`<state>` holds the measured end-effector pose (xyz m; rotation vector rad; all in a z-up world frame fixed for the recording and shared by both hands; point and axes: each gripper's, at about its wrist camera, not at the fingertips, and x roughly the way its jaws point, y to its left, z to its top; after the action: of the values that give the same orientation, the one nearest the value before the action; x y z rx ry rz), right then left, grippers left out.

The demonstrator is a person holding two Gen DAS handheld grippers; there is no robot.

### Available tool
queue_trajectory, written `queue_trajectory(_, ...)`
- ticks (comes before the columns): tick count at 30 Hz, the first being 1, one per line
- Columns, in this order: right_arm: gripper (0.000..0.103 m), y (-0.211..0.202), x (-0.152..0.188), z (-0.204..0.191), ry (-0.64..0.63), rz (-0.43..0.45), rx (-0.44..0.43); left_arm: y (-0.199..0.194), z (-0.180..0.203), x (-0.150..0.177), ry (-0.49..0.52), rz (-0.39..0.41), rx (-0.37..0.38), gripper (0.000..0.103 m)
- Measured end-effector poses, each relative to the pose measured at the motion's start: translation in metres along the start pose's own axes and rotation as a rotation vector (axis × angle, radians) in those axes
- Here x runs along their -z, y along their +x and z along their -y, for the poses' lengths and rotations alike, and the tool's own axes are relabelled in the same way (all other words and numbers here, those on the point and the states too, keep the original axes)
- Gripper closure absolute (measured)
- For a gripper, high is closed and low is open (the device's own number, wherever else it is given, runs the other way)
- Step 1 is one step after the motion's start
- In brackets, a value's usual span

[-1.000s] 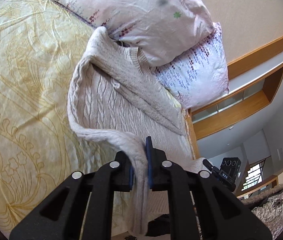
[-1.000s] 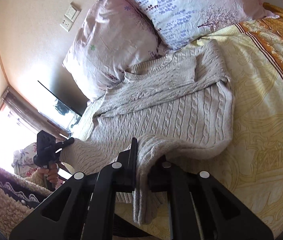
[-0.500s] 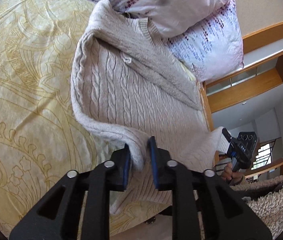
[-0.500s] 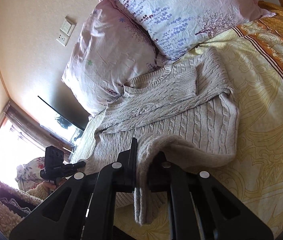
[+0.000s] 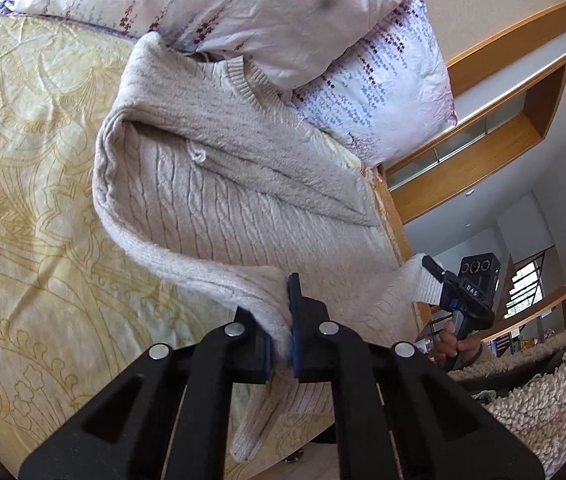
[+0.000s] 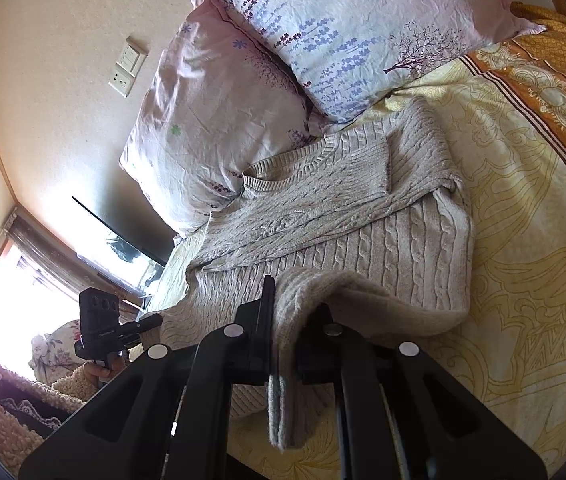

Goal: Fold small clothes

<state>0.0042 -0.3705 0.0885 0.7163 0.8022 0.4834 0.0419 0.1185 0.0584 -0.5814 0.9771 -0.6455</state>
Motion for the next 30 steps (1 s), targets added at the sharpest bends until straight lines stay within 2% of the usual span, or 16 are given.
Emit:
queue_trajectory(5,0.095,-0.006,-0.007,0.001,0.033,0.055,-0.021,-0.020,-0.003,-0.016,-0.054,0.137,0.109,0.097)
queue_trajectory(10,0.095,-0.019,-0.020,0.008,0.112,0.163,-0.089,-0.040,-0.025,-0.028,-0.214,0.319,0.253,0.097)
queue_trajectory(12,0.095,-0.024,-0.026,0.012,0.146,0.210,-0.118,-0.041,-0.031,-0.032,-0.264,0.364,0.274,0.097)
queue_trajectory(15,0.095,-0.024,-0.034,0.012,0.162,0.239,-0.129,-0.037,-0.033,-0.037,-0.280,0.369,0.267,0.097)
queue_trajectory(22,0.095,-0.016,-0.040,0.015,0.160,0.232,-0.125,-0.030,-0.033,-0.049,-0.266,0.348,0.240,0.097)
queue_trajectory(30,0.095,-0.004,-0.057,0.024,0.171,0.234,-0.136,-0.021,-0.037,-0.065,-0.264,0.341,0.244,0.097)
